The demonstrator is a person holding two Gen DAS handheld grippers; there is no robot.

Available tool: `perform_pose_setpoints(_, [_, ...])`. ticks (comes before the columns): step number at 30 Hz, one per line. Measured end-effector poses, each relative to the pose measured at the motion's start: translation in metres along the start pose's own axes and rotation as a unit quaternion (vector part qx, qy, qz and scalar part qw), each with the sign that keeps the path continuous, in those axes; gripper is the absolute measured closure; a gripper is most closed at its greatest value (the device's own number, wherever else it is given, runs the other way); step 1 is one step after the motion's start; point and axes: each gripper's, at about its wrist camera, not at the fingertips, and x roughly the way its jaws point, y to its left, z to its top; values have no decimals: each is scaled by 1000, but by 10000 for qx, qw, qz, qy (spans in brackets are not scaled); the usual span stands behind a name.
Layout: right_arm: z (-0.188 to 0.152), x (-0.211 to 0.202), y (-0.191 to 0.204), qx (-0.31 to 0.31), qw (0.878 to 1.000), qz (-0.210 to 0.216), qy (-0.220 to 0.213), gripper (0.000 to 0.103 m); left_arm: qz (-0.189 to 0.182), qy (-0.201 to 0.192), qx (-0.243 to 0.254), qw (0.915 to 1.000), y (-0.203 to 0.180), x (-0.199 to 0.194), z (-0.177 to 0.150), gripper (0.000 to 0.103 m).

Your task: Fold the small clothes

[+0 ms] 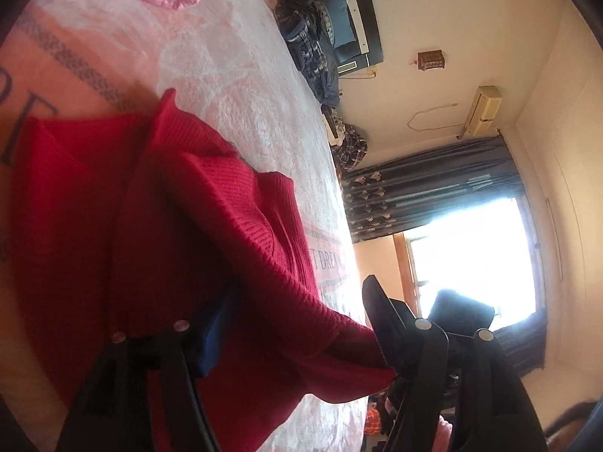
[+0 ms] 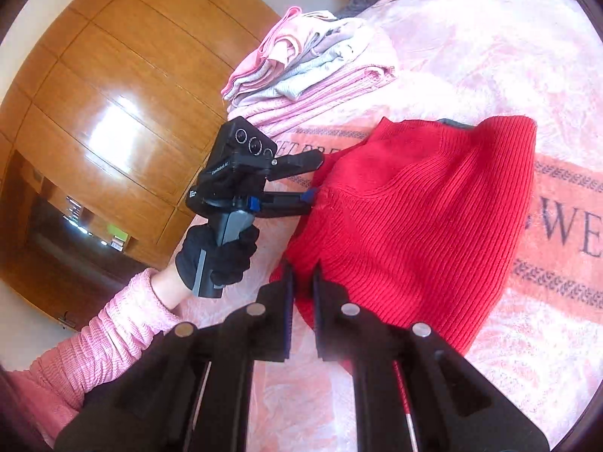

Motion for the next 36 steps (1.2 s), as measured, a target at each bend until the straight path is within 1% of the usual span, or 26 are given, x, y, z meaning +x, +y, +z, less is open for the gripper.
perform_pose_setpoints(2, [1, 3, -2, 34, 10000, 29, 27, 96, -13, 105, -271, 9996, 4, 18, -4, 31])
perform_pose_setpoints(6, [-5, 2, -2, -43, 9999, 113, 109, 96, 98, 147, -356, 9992, 6, 40, -2, 30])
perform_pose_setpoints(9, [-6, -4, 6, -124, 9998, 158, 76, 96, -61, 18, -479, 9988, 11, 45, 7, 32])
perform_pose_setpoints(11, [-5, -10, 7, -95, 9997, 212, 19, 96, -76, 19, -540, 9985, 13, 50, 13, 39])
perform_pose_setpoints(12, [-5, -12, 8, -105, 9997, 220, -12, 96, -70, 86, -569, 9983, 14, 55, 14, 40])
perform_pose_setpoints(13, [-5, -15, 10, -124, 9997, 219, -34, 96, -54, 94, -558, 9984, 13, 59, 14, 49])
perform_pose_setpoints(14, [-5, -16, 11, -123, 9996, 237, -50, 96, -15, 83, -521, 9986, 12, 62, 15, 61])
perform_pose_setpoints(15, [-4, -15, 11, -118, 9996, 253, -50, 96, 1, 80, -511, 9987, 13, 63, 15, 64])
perform_pose_setpoints(16, [-6, -16, 12, -124, 9996, 258, -38, 96, -3, 54, -507, 9987, 13, 65, 15, 74])
perform_pose_setpoints(17, [-6, -14, 12, -122, 9996, 269, -22, 96, 39, 28, -473, 9989, 12, 65, 16, 80])
perform_pose_setpoints(20, [-7, -6, 14, -108, 9994, 334, 50, 96, 114, -127, -179, 9997, 2, 63, 19, 84])
perform_pose_setpoints(22, [-6, 0, 20, -127, 9990, 416, 89, 96, 81, -209, 46, 9997, -8, 57, 20, 84])
perform_pose_setpoints(27, [3, 26, 43, -299, 9972, 651, 210, 96, 20, -360, 466, 9983, -30, 23, 24, 84])
perform_pose_setpoints(29, [6, 43, 53, -353, 9961, 757, 291, 96, 121, -396, 665, 9969, -35, 6, 26, 84])
perform_pose_setpoints(32, [5, 73, 63, -457, 9946, 786, 507, 96, 266, -415, 834, 9953, -33, -18, 25, 84])
perform_pose_setpoints(34, [3, 93, 66, -456, 9939, 765, 645, 96, 542, -369, 957, 9933, -25, -28, 24, 84])
perform_pose_setpoints(36, [0, 110, 66, -511, 9936, 637, 775, 96, 730, -326, 905, 9927, -8, -34, 22, 84])
